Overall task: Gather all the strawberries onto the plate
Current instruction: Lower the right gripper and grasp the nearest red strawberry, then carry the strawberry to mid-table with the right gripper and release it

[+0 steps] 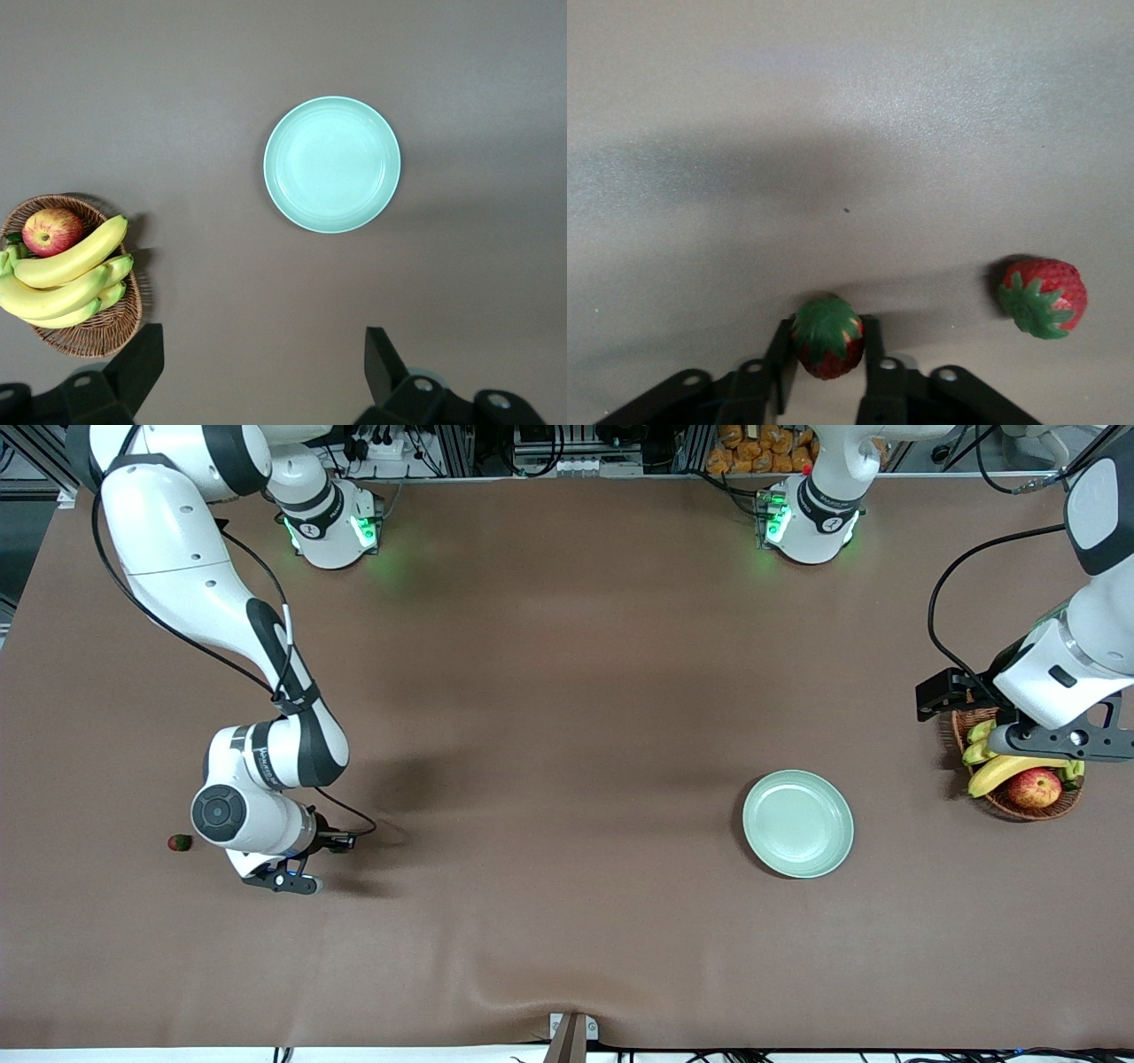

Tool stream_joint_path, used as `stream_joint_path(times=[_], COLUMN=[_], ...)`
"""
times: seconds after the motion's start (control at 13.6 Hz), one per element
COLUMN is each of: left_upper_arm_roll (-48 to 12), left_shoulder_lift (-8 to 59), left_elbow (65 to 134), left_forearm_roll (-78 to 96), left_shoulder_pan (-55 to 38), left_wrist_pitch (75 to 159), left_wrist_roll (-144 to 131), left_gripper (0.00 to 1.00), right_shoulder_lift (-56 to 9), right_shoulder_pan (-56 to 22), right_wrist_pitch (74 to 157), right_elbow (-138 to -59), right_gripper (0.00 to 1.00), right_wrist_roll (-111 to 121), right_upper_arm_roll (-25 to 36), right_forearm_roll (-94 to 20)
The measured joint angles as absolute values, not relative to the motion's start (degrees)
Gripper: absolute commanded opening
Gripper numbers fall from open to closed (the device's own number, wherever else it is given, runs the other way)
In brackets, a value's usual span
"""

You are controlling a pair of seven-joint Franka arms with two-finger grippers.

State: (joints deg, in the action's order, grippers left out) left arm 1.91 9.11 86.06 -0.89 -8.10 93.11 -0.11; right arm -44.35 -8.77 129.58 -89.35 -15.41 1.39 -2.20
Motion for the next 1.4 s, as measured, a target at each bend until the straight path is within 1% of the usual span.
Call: stream_joint_path(times=[0.22, 0.44, 0.96, 1.18, 1.4], left_upper_arm_roll=[1.9, 1.9, 2.0, 1.9, 1.8], left_shoulder_lift=[9.1, 9.2, 9.2, 9.2, 9.2], left_elbow=[86.1, 86.1, 86.1, 86.1, 86.1], left_forearm_roll=[-0.9, -0.9, -0.9, -0.9, -0.9], left_shoulder_pan=[-8.1, -8.1, -7.6, -7.6, -7.7], left_wrist_pitch=[93.1, 93.1, 93.1, 93.1, 93.1], left_wrist_roll=[-0.1, -0.1, 1.4, 1.5, 1.5], left_gripper=[1.0, 1.0, 1.0, 1.0, 1.0], right_shoulder_lift=[-44.3, -44.0, -40.6, -40.4, -40.5], right_shoulder_pan=[-8.8, -8.8, -9.6, -11.4, -15.0], right_wrist_pitch=[129.7, 129.4, 123.9, 123.8, 123.9], right_elbow=[-88.6, -86.1, -83.3, -82.6, -82.6], right_gripper=[0.0, 0.0, 0.0, 0.0, 0.0], right_wrist_roll=[-13.1, -7.8, 0.6, 3.8, 4.7], right_upper_arm_roll=[1.4, 1.4, 0.8, 0.3, -0.6], right_forearm_roll=[-2.1, -2.1, -2.2, -2.2, -2.2])
